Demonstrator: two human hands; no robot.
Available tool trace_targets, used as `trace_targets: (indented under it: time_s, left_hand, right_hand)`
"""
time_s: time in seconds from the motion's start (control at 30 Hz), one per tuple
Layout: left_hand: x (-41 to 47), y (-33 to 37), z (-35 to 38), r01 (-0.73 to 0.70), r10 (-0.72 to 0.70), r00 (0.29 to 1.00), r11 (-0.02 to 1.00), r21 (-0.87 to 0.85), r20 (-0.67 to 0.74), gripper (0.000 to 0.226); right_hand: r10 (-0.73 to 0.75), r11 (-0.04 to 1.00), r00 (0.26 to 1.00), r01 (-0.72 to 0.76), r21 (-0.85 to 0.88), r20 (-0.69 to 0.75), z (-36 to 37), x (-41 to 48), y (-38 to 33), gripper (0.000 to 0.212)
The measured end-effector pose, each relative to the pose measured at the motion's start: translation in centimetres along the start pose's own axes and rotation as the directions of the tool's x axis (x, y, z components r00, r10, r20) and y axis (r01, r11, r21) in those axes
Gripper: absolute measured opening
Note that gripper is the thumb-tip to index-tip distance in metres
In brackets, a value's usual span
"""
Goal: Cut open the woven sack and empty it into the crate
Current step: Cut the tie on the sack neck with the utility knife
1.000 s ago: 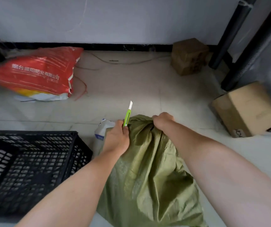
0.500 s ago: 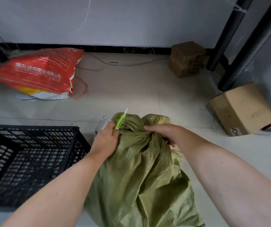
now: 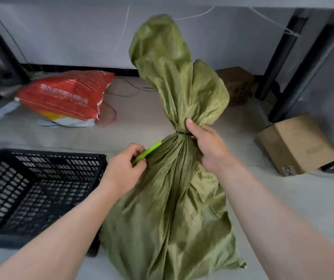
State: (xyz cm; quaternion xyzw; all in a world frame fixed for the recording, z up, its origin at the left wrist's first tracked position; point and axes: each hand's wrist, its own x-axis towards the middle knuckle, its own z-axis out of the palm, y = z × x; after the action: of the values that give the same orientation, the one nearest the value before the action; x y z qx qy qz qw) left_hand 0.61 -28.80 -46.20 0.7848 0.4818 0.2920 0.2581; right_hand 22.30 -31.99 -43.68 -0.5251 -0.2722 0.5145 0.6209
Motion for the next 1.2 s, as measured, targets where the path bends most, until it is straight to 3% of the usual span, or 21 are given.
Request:
trace_targets:
  time_s: [0.17, 0.37, 0.77, 0.9, 1.07, 1.2]
  left_hand:
    - [-1.6, 1.8, -1.8, -0.242, 0.244, 0.970, 0.965, 0.100, -0.010, 0.038]
    - [-2.4, 3.2, -2.6, -0.203, 0.238, 0.956, 0.958, 0.203, -0.171, 0.037]
    - [-2.5, 3.9, -4.1, -0.297, 0.363, 0.914, 0.903, 0.309, -0.183, 0.040]
    - [-2.5, 3.5, -4.2, -0.334, 0.382, 0.908, 0.908, 0.254, -0.171, 0.035]
    - [-3.0, 3.2, -2.9, -0.404, 0.460, 0.882, 0.851, 0.337, -0.105, 0.023]
    - [-3.3, 3.2, -1.9, -0.446, 0.513, 0.851, 0.817, 0.365, -0.110, 0.031]
  right_hand:
    - [-0.015, 0.997, 1.000, 0.016, 0.081, -0.018, 0.7, -2.7, 0.1, 0.026]
    - [-0.023, 0.999, 1.000, 0.023, 0.029, -0.011, 0.7, -4.2, 0.1, 0.034]
    - [-0.064, 0.997, 0.998, 0.065, -0.051, 0.022, 0.3, -5.0, -0.2, 0.024]
    - [-0.057, 0.998, 0.998, 0.057, -0.040, -0.022, 0.3, -4.6, 0.3, 0.031]
    - [-0.029, 0.999, 0.998, 0.030, 0.015, -0.050, 0.4, -4.3, 0.6, 0.037]
    - [-0.024, 0.999, 0.999, 0.025, 0.030, -0.043, 0.7, -4.4, 0.8, 0.040]
